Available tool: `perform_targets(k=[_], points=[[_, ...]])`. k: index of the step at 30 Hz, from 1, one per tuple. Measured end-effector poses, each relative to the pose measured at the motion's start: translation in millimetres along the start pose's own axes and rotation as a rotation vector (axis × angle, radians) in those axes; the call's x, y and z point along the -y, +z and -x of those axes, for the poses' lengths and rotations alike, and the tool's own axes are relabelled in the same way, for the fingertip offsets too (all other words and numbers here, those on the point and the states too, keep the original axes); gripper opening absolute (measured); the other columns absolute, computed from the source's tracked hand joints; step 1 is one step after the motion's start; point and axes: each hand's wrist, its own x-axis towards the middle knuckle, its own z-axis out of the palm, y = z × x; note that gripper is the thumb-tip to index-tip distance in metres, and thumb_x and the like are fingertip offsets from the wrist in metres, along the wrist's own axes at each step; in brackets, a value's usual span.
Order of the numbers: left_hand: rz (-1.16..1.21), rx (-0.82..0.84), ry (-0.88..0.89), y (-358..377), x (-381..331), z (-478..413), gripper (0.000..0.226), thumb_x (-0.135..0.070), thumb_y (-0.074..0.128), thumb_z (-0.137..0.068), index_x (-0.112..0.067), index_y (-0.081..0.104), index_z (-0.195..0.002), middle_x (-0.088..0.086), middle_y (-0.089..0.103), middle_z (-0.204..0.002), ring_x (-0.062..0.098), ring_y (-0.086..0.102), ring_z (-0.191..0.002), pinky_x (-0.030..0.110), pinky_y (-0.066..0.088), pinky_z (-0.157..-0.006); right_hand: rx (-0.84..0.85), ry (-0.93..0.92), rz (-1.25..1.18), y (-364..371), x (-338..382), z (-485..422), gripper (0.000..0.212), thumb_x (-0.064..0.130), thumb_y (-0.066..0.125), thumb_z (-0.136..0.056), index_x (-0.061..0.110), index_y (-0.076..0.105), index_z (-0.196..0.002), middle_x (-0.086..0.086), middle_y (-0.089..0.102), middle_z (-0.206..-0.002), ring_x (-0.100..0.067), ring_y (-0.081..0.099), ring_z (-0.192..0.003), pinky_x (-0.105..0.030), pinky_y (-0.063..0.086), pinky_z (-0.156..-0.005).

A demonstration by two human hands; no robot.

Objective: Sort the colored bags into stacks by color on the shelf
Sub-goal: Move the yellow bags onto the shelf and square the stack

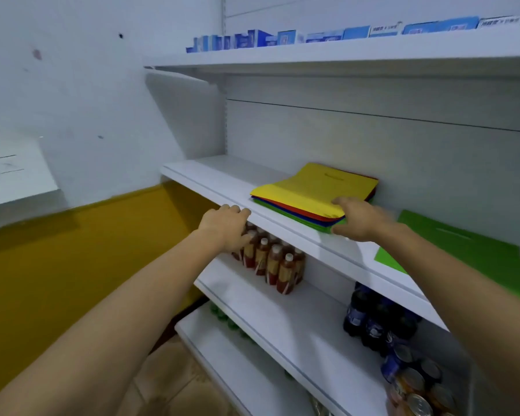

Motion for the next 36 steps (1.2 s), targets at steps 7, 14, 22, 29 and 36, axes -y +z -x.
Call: perform_targets(k=[7,14,22,29,36], points=[[0.050,-0.081,0.145,21,-1,-74,0.057,-0.052,0.033,-0.099,-0.017,0.034,-0.143,0.007,0.045,-0.140,0.026,0.041,-0.126,0.041,0.042,-0.092,0.029,0.127,0.025,16,-25,-32,0.067,0.035,0.062,-0.089,0.017,0.033,-0.146,-0.008,0.040,-0.148,-0.028,0.041,-0.133,-0.041,0.040,-0.104],[0.114,-0.160,0.205,25,-5,-150,0.050,-0.045,0.030,-0.101,-0.017,0.040,-0.141,0.008,0.049,-0.138,0.028,0.043,-0.125,0.042,0.041,-0.093,0.004,0.255,0.064,4,-64,-80,0.044,0.021,0.051,-0.091,0.020,0.045,-0.134,-0.009,0.047,-0.139,-0.028,0.048,-0.123,-0.036,0.041,-0.097],[0.198,-0.115,0.229,38,-5,-223,0.047,-0.042,0.035,-0.100,-0.018,0.042,-0.141,0.008,0.047,-0.140,0.029,0.043,-0.125,0.041,0.042,-0.096,-0.043,0.472,0.044,31,-82,-107,0.034,0.043,0.045,-0.097,0.018,0.053,-0.119,-0.010,0.059,-0.123,-0.030,0.057,-0.109,-0.037,0.045,-0.090],[0.312,0.070,0.443,54,-27,-283,0.053,-0.048,0.040,-0.098,-0.021,0.043,-0.143,0.005,0.041,-0.149,0.027,0.038,-0.134,0.041,0.036,-0.107,-0.057,0.634,-0.036,55,-88,-119,0.051,0.059,0.029,-0.097,0.018,0.050,-0.075,-0.011,0.062,-0.093,-0.027,0.058,-0.086,-0.032,0.042,-0.072],[0.434,0.035,0.297,54,-26,-333,0.047,-0.047,0.041,-0.098,-0.026,0.043,-0.141,0.002,0.046,-0.143,0.025,0.046,-0.127,0.036,0.043,-0.098,-0.130,0.764,-0.154,58,-89,-142,0.060,0.074,0.049,-0.080,0.019,0.043,-0.060,-0.003,0.047,-0.060,-0.023,0.052,-0.059,-0.029,0.031,-0.051]])
